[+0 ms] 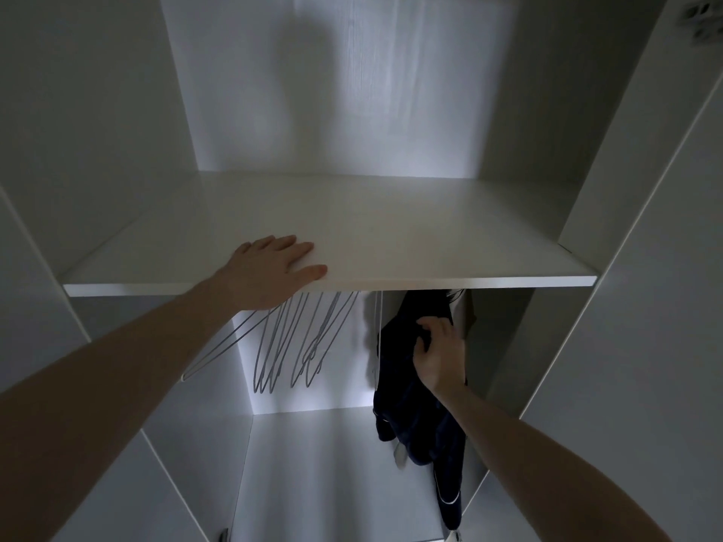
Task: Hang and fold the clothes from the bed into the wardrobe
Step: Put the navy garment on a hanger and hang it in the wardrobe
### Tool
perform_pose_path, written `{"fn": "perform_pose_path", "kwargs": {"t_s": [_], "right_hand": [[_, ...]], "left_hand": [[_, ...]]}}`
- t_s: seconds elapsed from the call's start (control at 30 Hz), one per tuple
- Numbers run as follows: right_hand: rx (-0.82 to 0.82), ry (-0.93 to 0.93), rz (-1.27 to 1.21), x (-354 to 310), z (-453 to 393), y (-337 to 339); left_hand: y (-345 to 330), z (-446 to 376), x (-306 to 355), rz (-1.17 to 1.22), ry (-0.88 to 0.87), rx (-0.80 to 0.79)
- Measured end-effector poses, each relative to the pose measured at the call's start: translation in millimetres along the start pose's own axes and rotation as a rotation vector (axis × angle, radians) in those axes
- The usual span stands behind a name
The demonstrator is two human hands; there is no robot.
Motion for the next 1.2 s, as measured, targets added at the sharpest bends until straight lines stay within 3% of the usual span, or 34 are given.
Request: {"fn": "perform_pose_path", "kwargs": {"t_s": [0.17, 0.27, 0.47, 0.8, 0.97, 1.2], "right_hand": [[-0.475, -0.275, -0.245, -19, 1, -58], [-0.566, -0.346, -0.218, -29, -1, -83], [-0.535, -0.491, -0.273, -30, -11, -103], [-0.591, -0.529, -0.482, -35, -28, -137], [-0.557, -0.631, -0.751, -44, -13, -134], [-0.520, -0.516, -0.825, -60, -4, -94]], "left_hand": [[1, 2, -2, -0.008, 0.004, -0.003], [2, 4, -1, -0.006, -0.005, 0.004], [3, 3, -2, 0.008, 0.016, 0.008], [5, 0, -4, -0.081, 0.060, 0.038], [2, 2, 1, -0.081, 0.062, 0.045], [4, 3, 2, -0.085, 0.068, 0.020]]}}
Point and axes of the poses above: each hand's wrist, its own z-axis away from the middle knuckle, its own y-axis out of the back of the hand, x = y × z, the point moved 3 cm from there along -z, towards the middle knuckle, and after that the axes turned 4 degrees about -x, right-handed, at the moved point
